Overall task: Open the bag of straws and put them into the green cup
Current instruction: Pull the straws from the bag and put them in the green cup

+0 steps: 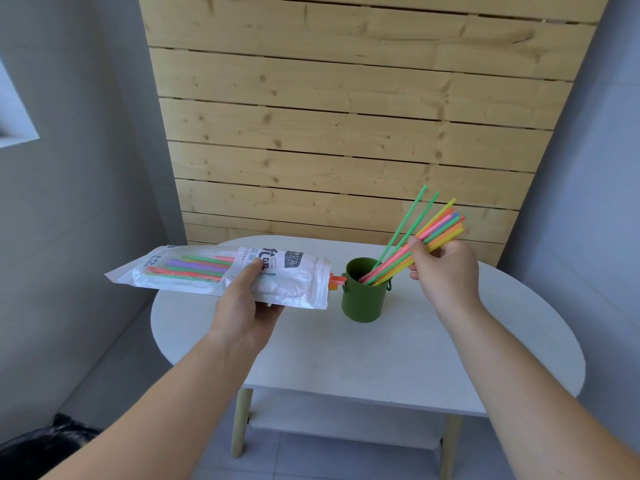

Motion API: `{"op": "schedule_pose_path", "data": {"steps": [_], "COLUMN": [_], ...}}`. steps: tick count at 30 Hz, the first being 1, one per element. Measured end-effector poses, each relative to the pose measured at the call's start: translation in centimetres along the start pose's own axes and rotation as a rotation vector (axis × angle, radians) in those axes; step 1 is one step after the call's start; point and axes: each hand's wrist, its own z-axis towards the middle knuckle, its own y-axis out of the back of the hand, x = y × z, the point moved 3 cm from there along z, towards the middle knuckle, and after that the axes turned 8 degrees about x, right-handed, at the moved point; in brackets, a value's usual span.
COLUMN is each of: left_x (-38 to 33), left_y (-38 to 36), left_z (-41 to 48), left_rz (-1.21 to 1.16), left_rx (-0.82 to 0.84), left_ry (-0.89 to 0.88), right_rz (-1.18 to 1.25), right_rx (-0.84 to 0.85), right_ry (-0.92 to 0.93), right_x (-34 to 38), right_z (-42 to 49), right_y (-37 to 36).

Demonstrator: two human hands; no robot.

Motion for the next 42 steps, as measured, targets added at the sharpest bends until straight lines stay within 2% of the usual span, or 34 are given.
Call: {"op": "schedule_pose_path", "data": {"steps": [13,15,18,20,21,24,28,42], "left_x": [-0.1,-0.2,-0.2,-0.2,-0.2,-0.1,0.1,-0.5], "left_y": [-0.5,-0.5,-0.6,-0.7,-0.8,-1.1,-1.4,-1.3], "left_z": [-0.5,-0.6,-0.6,-0.6,-0.6,-0.7,-0.8,-0.8], "left_rz": [-0.015,-0.014,-0.019,-0.018,-0.018,-0.014,-0.011,-0.034], "left_rx": [0.003,-0.003,-0.006,0.003,0.009,0.017,0.022,0.018], "left_ry": [0.011,0.016,0.02,0.016,0.015,0.011,0.006,-0.01], "right_rz": [-0.033,-0.139,-0.212,-0.095,0.0,0.204,0.268,0.295], "right_rx": [0.107,0.212,0.534,0.664,0.675,0.562,0.453,0.401], "right_ry": [-0.078,-0.221,-0.475,-0.494,-0.465,-0.317,-0.188,-0.1], "right_x": [-1.7,-2.0,-1.9,-1.3,-0.9,0.6,1.9,2.8], "right_z": [-1.1,-1.5,-2.9,-3.7,-4.0,-4.9,-6.2,-6.3], "right_y": [-0.2,-0.4,-1.0,-1.9,-2.5,-4.4,-5.9,-5.4]}}
